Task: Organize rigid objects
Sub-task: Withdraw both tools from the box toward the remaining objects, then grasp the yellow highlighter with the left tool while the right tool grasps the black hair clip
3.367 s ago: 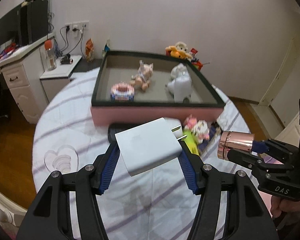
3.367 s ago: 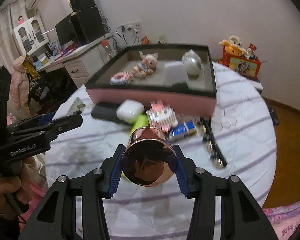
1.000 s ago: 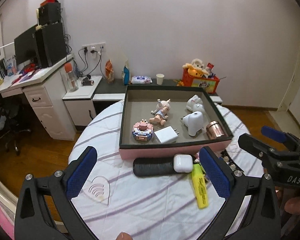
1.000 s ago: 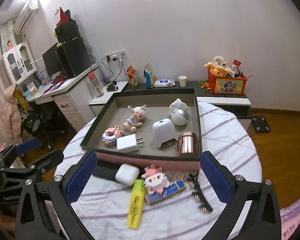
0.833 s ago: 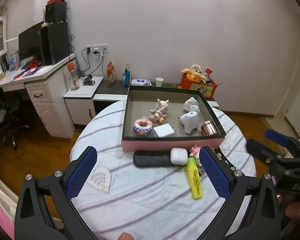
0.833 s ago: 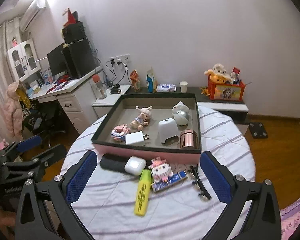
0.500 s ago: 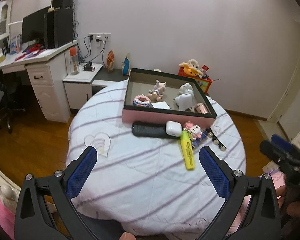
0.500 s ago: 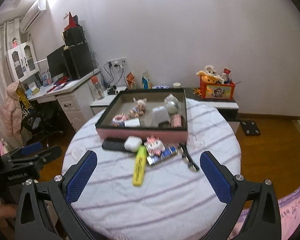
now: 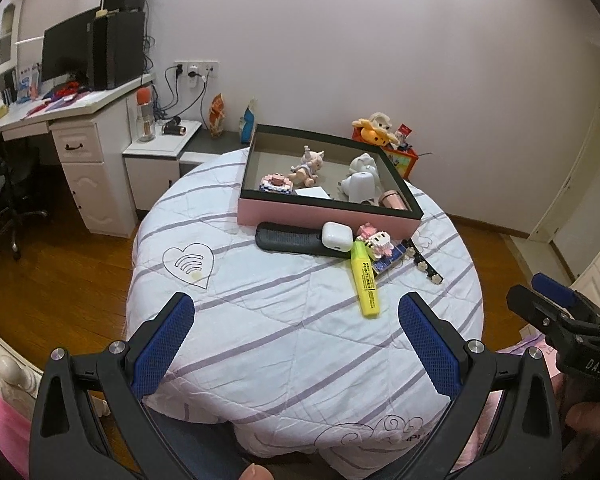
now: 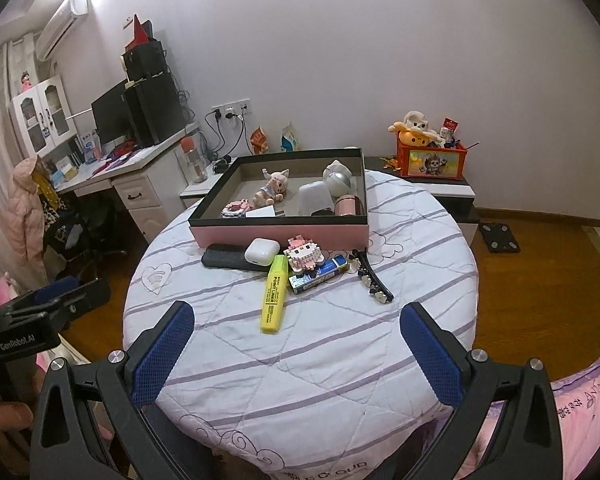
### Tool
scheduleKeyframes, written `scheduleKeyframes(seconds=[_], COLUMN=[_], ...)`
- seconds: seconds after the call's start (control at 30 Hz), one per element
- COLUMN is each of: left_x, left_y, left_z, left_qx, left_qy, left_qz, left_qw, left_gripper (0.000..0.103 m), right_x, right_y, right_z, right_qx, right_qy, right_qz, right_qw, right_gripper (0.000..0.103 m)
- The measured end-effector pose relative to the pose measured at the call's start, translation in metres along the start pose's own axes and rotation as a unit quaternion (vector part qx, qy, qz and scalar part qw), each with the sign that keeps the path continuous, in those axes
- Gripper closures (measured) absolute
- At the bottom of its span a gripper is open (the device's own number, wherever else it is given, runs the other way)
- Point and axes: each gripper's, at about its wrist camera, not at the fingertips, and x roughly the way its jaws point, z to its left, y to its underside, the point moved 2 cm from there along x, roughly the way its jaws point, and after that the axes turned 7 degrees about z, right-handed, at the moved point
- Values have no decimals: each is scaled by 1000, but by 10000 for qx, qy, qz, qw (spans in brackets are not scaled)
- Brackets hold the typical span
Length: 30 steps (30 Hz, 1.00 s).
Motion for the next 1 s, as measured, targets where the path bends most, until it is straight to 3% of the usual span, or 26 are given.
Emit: scheduleKeyframes(seconds=[0.27,0.53,1.0], left_x=[2,29,139], left_y=[2,5,-3], left_z=[-3,-27,-76], left_qx=[22,276,753], left_qy=[-33,-38,-153], left_qz=[23,268,882], left_qw=[10000,9993,9931], left_gripper=[0,0,0], right_x=[2,17,80], right_y=[0,0,-14], right_z=[-1,-20,-72], right_qx=[-37,71,49], right_qy=[6,69,284], right_qz=[11,165,679], right_qw=[10000,9998,9973], right_gripper=[0,0,1])
